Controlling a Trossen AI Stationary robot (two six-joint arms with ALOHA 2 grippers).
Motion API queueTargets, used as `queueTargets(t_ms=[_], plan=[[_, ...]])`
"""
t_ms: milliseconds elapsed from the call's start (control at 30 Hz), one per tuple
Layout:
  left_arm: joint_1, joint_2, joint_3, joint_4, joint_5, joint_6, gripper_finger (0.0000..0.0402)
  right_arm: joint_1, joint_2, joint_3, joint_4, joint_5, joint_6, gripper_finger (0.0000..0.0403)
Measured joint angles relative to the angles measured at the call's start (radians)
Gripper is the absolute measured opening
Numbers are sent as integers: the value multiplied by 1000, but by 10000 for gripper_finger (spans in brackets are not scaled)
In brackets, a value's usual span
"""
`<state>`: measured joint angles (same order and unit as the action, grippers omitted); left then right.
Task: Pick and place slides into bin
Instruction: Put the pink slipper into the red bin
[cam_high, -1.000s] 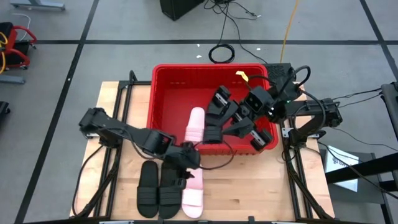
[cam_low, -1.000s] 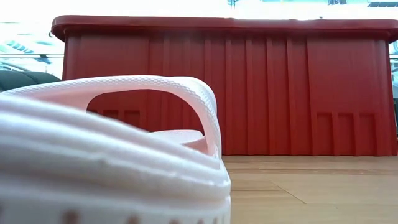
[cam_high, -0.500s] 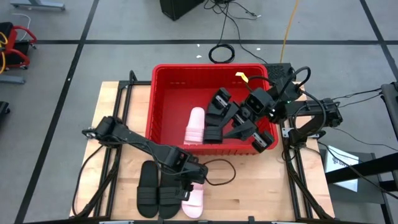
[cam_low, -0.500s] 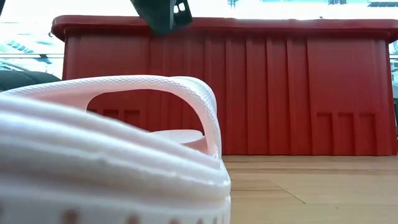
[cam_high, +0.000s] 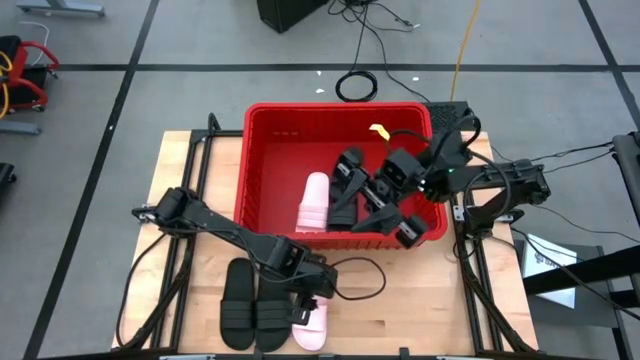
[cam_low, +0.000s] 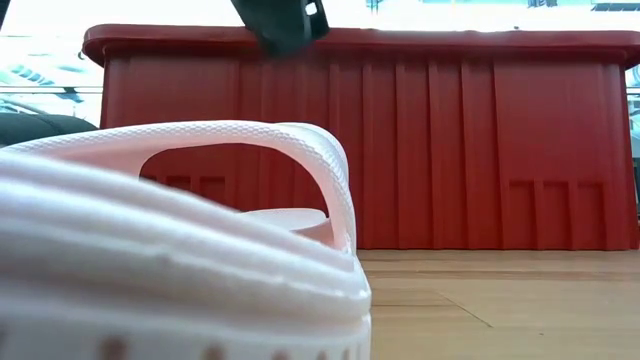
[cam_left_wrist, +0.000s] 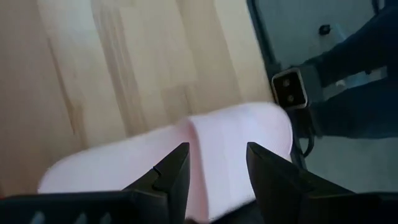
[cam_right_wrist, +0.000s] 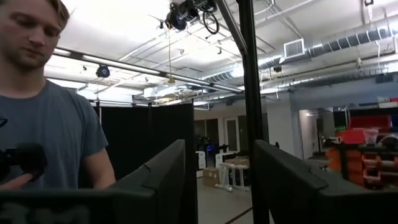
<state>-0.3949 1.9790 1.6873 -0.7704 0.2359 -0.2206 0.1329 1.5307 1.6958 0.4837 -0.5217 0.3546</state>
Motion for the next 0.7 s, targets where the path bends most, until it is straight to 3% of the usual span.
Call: queueTargets(t_ms=[167,433,700], plan=[[0,0,-79,81,6,-21,152,6,0,0,28,1,-1,189],[-7,0,-254,214,190,-118,152,6,0,0,29,0,4,184],[-32,0,-338,357,248,-182,152,6,0,0,29,1,1,185]])
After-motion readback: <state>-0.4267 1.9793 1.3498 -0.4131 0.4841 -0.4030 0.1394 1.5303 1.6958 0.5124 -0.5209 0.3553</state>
